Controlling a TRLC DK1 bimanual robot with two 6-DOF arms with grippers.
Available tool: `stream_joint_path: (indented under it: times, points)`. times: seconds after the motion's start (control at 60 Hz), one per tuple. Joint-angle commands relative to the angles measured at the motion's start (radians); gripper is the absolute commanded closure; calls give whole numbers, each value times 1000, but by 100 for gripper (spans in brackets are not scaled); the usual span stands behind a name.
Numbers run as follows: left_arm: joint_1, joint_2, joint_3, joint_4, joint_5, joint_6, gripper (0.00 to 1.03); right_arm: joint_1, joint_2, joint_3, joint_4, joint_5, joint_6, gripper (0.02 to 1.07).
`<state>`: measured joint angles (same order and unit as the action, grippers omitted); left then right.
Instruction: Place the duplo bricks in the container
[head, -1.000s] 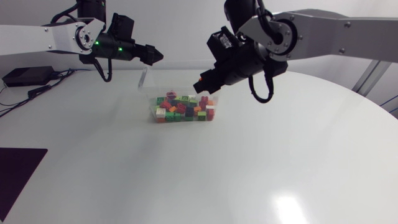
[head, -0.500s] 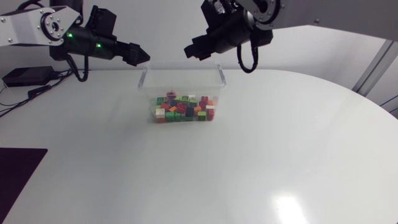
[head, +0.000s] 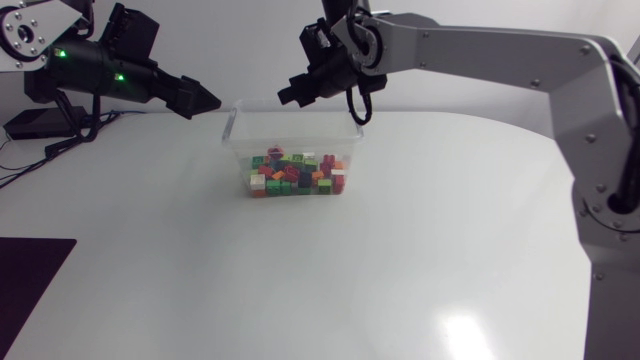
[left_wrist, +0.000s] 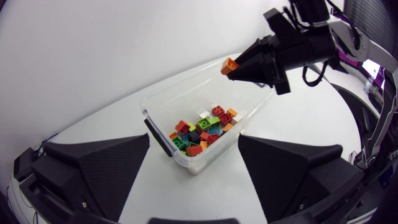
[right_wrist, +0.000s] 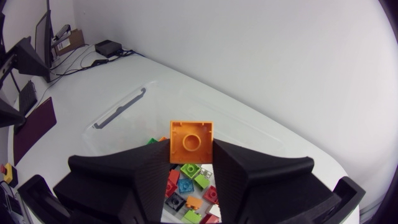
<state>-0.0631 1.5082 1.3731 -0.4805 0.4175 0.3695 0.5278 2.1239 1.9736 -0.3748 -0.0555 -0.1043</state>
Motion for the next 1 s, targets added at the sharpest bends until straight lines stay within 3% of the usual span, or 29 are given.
stream_joint_path:
  times: [0.0, 0.05, 0.133, 0.15, 0.3, 0.8, 0.983]
  points:
    - [14, -40, -37, -17, 3, 28, 4, -5, 80, 51, 13, 5, -3, 67]
    - [17, -49, -43, -24, 3, 29, 4, -6, 110, 71, 11, 11, -14, 51]
    - [17, -71, -63, -29, 3, 32, 4, -6, 133, 87, 13, 42, -28, 10]
    - [17, -75, -68, -30, 3, 34, 4, -6, 133, 87, 13, 45, -28, 7]
    - [37, -120, -103, -32, 3, 36, 4, -15, 57, 5, 56, 75, -43, 6]
    - [108, -348, -316, 33, 3, 55, 4, -94, -501, -616, 289, 229, -137, 6]
    - [152, -442, -393, 77, 1, 45, 4, -141, -674, -769, 297, 267, -156, 6]
